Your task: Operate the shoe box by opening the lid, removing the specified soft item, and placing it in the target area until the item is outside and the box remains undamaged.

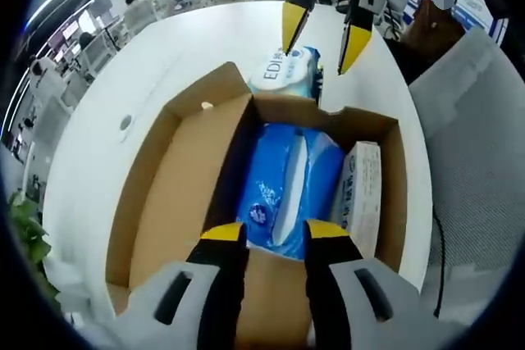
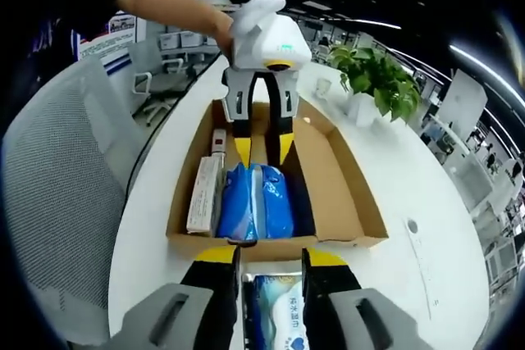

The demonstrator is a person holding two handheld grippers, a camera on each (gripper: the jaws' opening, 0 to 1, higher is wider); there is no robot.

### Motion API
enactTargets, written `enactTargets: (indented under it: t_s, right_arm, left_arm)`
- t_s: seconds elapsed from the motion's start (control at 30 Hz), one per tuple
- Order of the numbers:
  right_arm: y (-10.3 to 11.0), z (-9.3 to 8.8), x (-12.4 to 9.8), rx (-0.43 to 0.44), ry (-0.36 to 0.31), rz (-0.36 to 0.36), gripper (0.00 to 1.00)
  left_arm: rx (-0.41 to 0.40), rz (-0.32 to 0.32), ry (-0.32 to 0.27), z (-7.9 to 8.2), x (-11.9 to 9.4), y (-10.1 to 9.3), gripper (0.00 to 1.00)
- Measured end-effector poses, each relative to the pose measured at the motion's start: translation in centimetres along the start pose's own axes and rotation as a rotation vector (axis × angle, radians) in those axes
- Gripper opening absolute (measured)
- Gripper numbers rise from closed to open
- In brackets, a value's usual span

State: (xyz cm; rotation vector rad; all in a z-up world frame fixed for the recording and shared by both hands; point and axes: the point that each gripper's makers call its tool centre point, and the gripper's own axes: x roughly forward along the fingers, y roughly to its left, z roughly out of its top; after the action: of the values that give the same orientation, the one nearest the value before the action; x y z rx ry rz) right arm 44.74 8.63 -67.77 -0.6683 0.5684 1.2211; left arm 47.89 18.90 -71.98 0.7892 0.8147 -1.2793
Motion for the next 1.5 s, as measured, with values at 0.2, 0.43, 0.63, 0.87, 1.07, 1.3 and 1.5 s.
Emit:
enactTargets:
  t_s: [0.2,0.43,0.63,0.87,1.07,1.3,1.5]
  right_arm:
    - [0.4,0.8,1.6,-0.008,-0.005,0.012,0.24]
    - [0.4,0.7,3.5,-0.046,0.035,-0.001,0.23]
    - [-0.2,0.5,4.8,-0.065,0.077,-0.028,0.21]
    - [-0.5,0.3,6.5,-0.086,0.126,-0.039,0.2]
    - [-0.7,-0.2,8.1,-0.094,0.189,-0.059,0.16]
    - [-1.1,-0.7,8.9,-0.078,0.232,-0.085,0.12]
    - [-1.7,-1.0,9.1,-0.082,0.245,-0.115,0.04]
  left_arm:
    - [-0.001,0.014,-0.001,-0.5,0.3,0.0,0.24]
    - [-0.021,0.057,-0.028,-0.5,0.7,0.5,0.23]
    - [-0.021,0.072,-0.034,-0.5,0.9,0.6,0.22]
    - [0.009,0.079,-0.017,-0.7,1.5,0.6,0.19]
    - [0.022,0.091,-0.016,-0.6,1.9,0.7,0.14]
    - [0.009,0.091,-0.017,-0.7,2.0,1.0,0.08]
    - [-0.008,0.095,-0.032,-0.7,1.9,1.2,0.04]
